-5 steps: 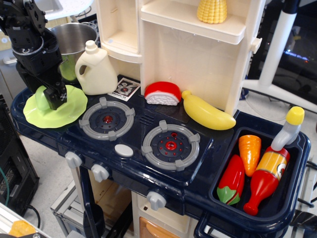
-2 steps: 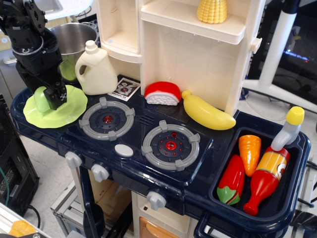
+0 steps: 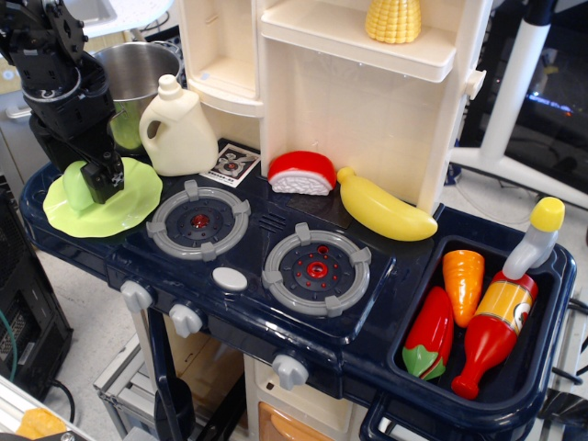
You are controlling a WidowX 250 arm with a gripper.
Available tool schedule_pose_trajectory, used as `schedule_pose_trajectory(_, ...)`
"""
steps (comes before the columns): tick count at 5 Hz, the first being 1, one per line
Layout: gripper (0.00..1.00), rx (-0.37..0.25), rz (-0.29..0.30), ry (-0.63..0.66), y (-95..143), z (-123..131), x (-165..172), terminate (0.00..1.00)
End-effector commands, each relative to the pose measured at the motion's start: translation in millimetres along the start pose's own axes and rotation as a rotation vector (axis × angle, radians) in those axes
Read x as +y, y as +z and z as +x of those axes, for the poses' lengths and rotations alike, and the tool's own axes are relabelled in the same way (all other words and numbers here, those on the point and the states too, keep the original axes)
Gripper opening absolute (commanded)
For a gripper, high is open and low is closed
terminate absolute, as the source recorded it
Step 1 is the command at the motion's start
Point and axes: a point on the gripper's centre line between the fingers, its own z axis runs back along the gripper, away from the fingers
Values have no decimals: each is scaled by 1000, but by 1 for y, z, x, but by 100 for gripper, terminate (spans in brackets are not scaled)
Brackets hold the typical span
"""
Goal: Put pear on plate
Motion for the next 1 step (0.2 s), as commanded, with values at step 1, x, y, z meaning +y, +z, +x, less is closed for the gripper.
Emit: schedule_pose_trajectory(1,100,-34,34,-14,10,10,9,100)
